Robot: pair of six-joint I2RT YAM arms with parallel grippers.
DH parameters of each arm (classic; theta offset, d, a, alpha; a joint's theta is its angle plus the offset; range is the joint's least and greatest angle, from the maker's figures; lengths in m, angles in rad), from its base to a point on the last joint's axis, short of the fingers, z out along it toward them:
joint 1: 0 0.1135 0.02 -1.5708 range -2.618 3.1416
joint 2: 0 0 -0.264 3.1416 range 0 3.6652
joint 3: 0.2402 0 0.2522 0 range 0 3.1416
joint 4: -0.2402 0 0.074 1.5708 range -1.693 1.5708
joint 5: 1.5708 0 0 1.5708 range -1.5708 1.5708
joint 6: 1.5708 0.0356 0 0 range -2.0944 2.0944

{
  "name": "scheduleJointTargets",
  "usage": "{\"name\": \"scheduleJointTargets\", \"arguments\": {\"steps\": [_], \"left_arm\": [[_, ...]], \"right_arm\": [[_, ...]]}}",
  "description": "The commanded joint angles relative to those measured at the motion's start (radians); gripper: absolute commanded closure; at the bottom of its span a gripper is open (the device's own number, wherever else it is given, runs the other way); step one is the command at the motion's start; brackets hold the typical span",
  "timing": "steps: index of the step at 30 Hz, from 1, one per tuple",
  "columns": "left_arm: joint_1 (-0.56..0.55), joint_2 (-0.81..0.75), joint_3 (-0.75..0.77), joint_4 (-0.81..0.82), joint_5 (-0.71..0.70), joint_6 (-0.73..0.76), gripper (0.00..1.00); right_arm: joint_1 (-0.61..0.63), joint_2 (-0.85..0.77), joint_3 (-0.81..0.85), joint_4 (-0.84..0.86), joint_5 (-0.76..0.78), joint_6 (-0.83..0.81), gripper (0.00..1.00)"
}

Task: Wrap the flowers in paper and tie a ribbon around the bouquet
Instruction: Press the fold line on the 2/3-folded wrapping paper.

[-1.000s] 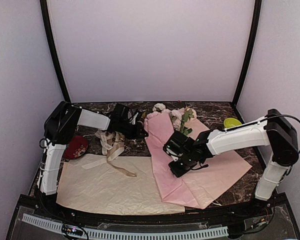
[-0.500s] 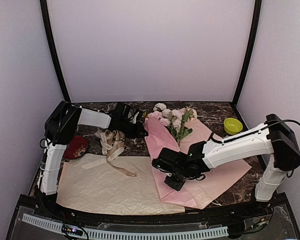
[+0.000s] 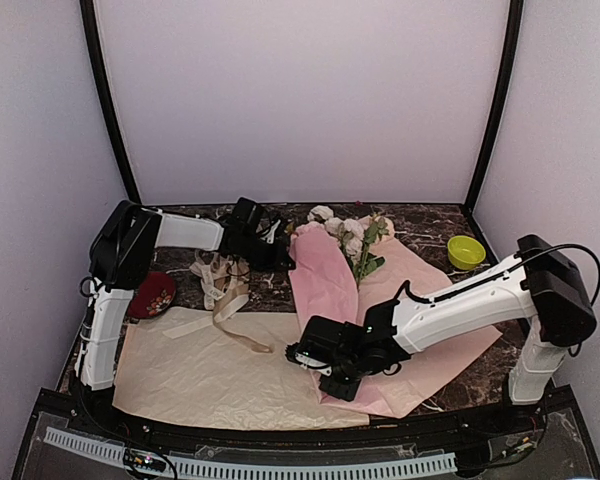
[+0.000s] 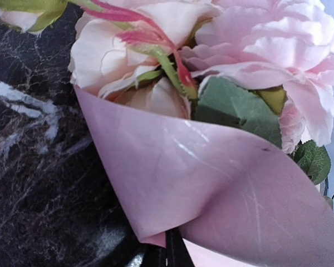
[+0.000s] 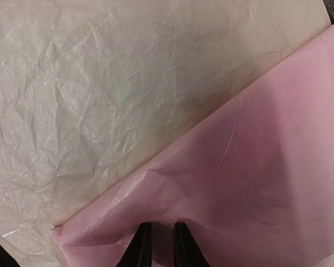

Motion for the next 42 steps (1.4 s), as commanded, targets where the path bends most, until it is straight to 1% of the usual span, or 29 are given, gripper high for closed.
{"name": "scheduleJointTargets", "arguments": {"steps": [1,8,9,12,14,16,19,21,24,27,29,30,31,32,36,39,42], "left_arm": [[0.004,-0.037,0.066,-0.085,-0.112,0.091,1.00],[0.005,-0.055,0.078,-0.094,-0.163,0.116,1.00],[0.004,-0.058,0.076,-0.089,-0.165,0.119,0.97],[0.006,-0.057,0.074,-0.082,-0.212,0.135,0.77],[0.015,-0.057,0.081,-0.081,-0.244,0.144,0.68],[0.029,-0.056,0.096,-0.071,-0.250,0.149,0.63],[0.049,-0.048,0.133,-0.079,-0.263,0.158,0.60],[0.070,-0.044,0.162,-0.095,-0.290,0.156,0.60],[0.114,-0.043,0.210,-0.130,-0.294,0.148,0.60],[0.106,-0.079,0.243,-0.188,-0.286,0.207,0.65],[0.057,-0.156,0.165,-0.166,-0.286,0.275,0.67],[0.020,-0.222,0.082,-0.139,-0.294,0.307,0.68],[-0.016,-0.265,0.038,-0.126,-0.293,0.327,0.69],[-0.047,-0.307,-0.048,-0.120,-0.276,0.329,0.71],[-0.157,-0.415,-0.280,-0.082,-0.119,0.259,0.81],[-0.224,-0.445,-0.383,-0.066,-0.048,0.222,0.86],[-0.313,-0.436,-0.403,-0.089,-0.003,0.266,0.87]], "right_arm": [[0.018,0.047,-0.072,-0.019,-0.113,0.013,0.85],[0.021,0.060,-0.112,0.006,-0.142,0.039,0.87],[0.021,0.061,-0.116,0.011,-0.147,0.042,0.87],[0.020,0.062,-0.128,0.028,-0.152,0.051,0.88],[0.021,0.062,-0.129,0.028,-0.146,0.054,0.88],[0.020,0.062,-0.128,0.029,-0.146,0.057,0.88],[0.020,0.066,-0.129,0.027,-0.143,0.057,0.88],[0.020,0.065,-0.129,0.029,-0.141,0.060,0.88],[0.021,0.063,-0.130,0.035,-0.142,0.063,0.88],[0.022,0.064,-0.126,0.039,-0.138,0.066,0.88],[0.020,0.064,-0.126,0.043,-0.136,0.068,0.88],[0.021,0.064,-0.125,0.044,-0.130,0.068,0.88],[0.020,0.064,-0.125,0.044,-0.126,0.070,0.88],[0.021,0.064,-0.126,0.043,-0.120,0.069,0.88],[0.021,0.061,-0.132,0.049,-0.119,0.066,0.88],[0.021,0.064,-0.128,0.041,-0.116,0.055,0.88],[0.021,0.070,-0.126,0.035,-0.114,0.044,0.88]]}}
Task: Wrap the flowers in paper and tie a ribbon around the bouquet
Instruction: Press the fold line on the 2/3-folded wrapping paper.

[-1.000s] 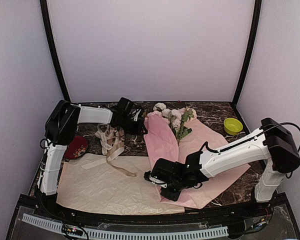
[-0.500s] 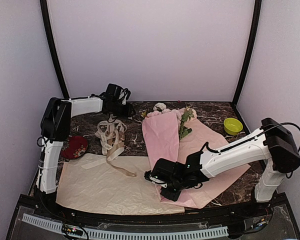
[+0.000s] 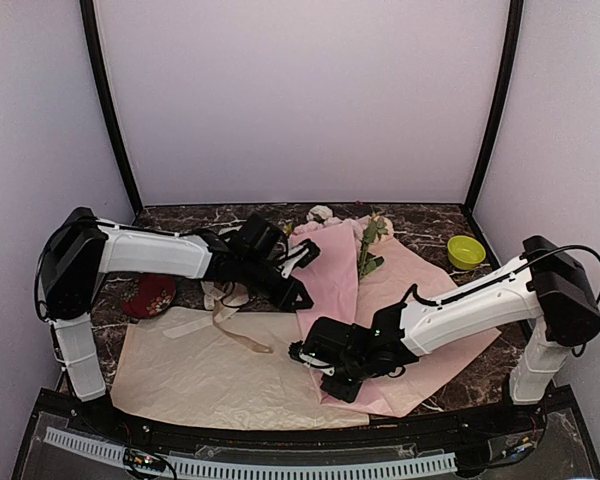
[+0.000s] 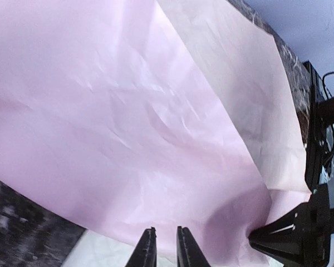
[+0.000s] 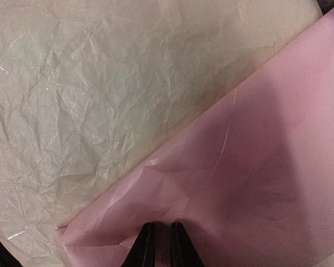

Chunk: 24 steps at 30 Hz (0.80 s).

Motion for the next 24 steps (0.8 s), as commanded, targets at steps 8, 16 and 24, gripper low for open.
{"name": "scheduleJointTargets", "arguments": {"steps": [8,16,24], "left_arm": [[-0.062,0.098,-0.066,-0.081,0.074,-0.003,0.92],[0.070,0.151,-0.055,-0.061,0.046,-0.046,0.94],[0.165,0.190,0.040,-0.004,-0.033,-0.027,0.93]], "right_arm": [[0.020,0.105,-0.051,-0.055,-0.095,-0.014,0.89],[0.021,0.102,-0.064,-0.049,-0.104,-0.009,0.89],[0.021,0.110,-0.060,-0.054,-0.101,-0.009,0.89]]}}
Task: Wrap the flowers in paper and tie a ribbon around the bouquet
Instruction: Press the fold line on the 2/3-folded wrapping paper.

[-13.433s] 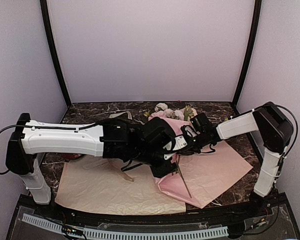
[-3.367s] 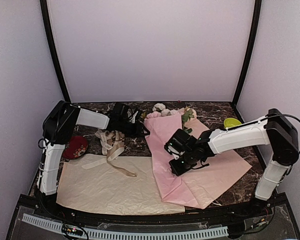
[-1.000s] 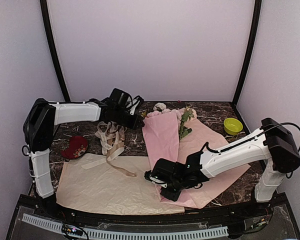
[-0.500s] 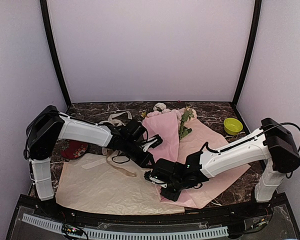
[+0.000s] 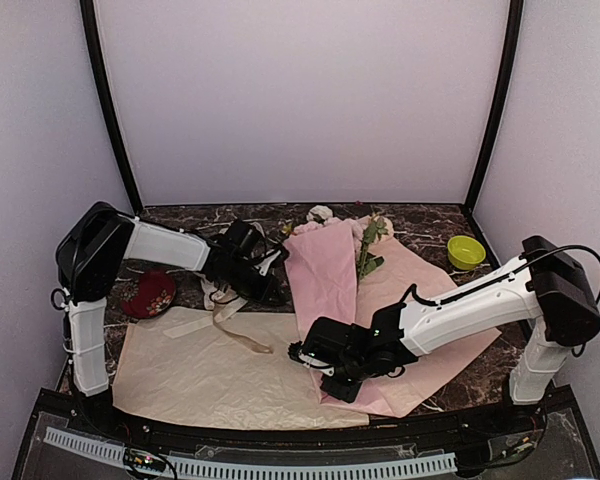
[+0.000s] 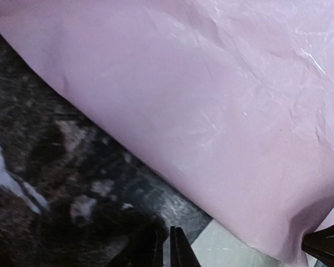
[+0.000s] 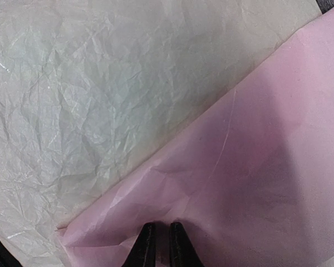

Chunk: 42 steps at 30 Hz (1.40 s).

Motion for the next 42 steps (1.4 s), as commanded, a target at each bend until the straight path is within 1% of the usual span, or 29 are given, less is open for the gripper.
{"name": "scheduleJointTargets", "arguments": {"steps": [1,3,4,6,9,11,13,16,22,28,34,38,40,42], "left_arm": [[0.055,0.059,0.097,-0.005,-0.106,0.014,0.93],[0.092,0.081,0.146,-0.022,-0.126,0.009,0.94],[0.111,0.068,0.191,-0.046,-0.114,0.014,0.93],[0.077,0.020,0.185,-0.035,-0.099,0.056,0.93],[-0.025,-0.041,0.154,-0.018,-0.087,0.155,0.93],[-0.068,-0.051,0.130,-0.003,-0.049,0.171,0.92],[-0.077,-0.031,0.111,0.006,-0.011,0.148,0.92],[-0.075,0.027,0.103,-0.006,-0.052,0.136,0.94],[-0.046,0.108,0.166,-0.039,-0.129,0.148,0.95],[0.038,0.149,0.244,-0.040,-0.169,0.127,0.95],[0.132,0.264,0.428,-0.119,-0.226,0.099,0.96],[0.144,0.240,0.512,-0.167,-0.275,0.088,0.96],[0.125,0.182,0.510,-0.173,-0.305,0.093,0.95],[0.076,0.128,0.484,-0.158,-0.367,0.127,0.95]], "right_arm": [[0.020,0.107,-0.064,-0.052,-0.101,0.001,0.89],[0.021,0.107,-0.064,-0.054,-0.100,0.003,0.89],[0.020,0.106,-0.066,-0.054,-0.097,0.005,0.89],[0.021,0.106,-0.066,-0.050,-0.096,0.006,0.89],[0.020,0.113,-0.065,-0.049,-0.099,0.008,0.89],[0.021,0.117,-0.066,-0.052,-0.097,0.006,0.90],[0.020,0.120,-0.064,-0.057,-0.096,0.004,0.90],[0.021,0.115,-0.065,-0.056,-0.098,0.004,0.90],[0.020,0.122,-0.063,-0.057,-0.103,0.009,0.90],[0.022,0.117,-0.065,-0.052,-0.107,0.013,0.90],[0.024,0.116,-0.064,-0.062,-0.101,0.014,0.90],[0.025,0.110,-0.064,-0.061,-0.099,0.024,0.90],[0.025,0.108,-0.063,-0.057,-0.099,0.028,0.90],[0.026,0.111,-0.062,-0.055,-0.094,0.033,0.90]]}}
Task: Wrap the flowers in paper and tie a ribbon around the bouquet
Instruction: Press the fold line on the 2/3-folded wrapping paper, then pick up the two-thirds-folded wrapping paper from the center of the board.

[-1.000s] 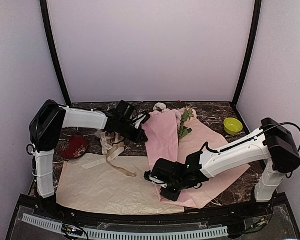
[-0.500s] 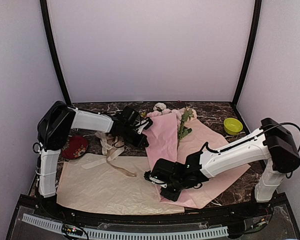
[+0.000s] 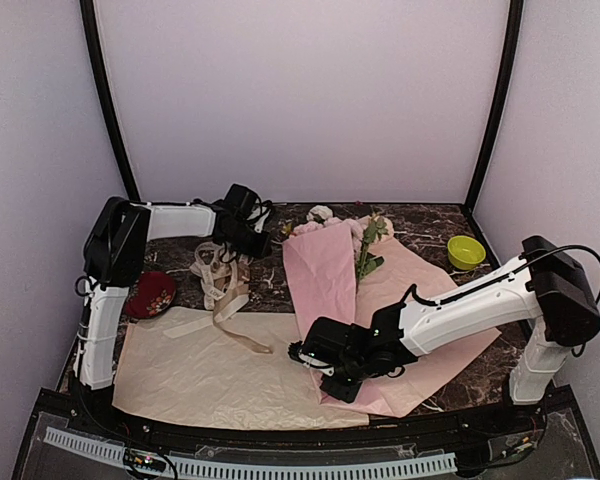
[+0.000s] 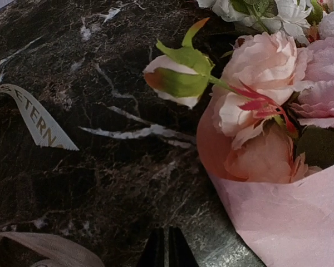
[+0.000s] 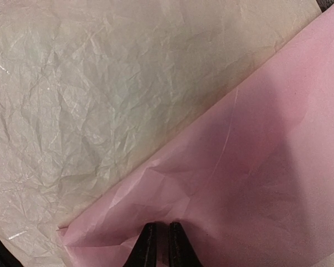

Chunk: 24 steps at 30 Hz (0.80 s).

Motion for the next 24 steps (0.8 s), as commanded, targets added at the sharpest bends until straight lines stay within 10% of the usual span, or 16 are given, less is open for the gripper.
{"name": "scheduleJointTargets", "arguments": {"steps": [1,24], "left_arm": [[-0.130,-0.174,-0.026,-0.032,-0.125,0.054,0.94],[-0.381,0.072,0.077,0.027,-0.108,0.185,0.74]], "right_arm": [[0.026,0.106,-0.063,-0.054,-0.090,0.022,0.90],[0.027,0.093,-0.017,-0.070,-0.050,0.066,0.89]]}}
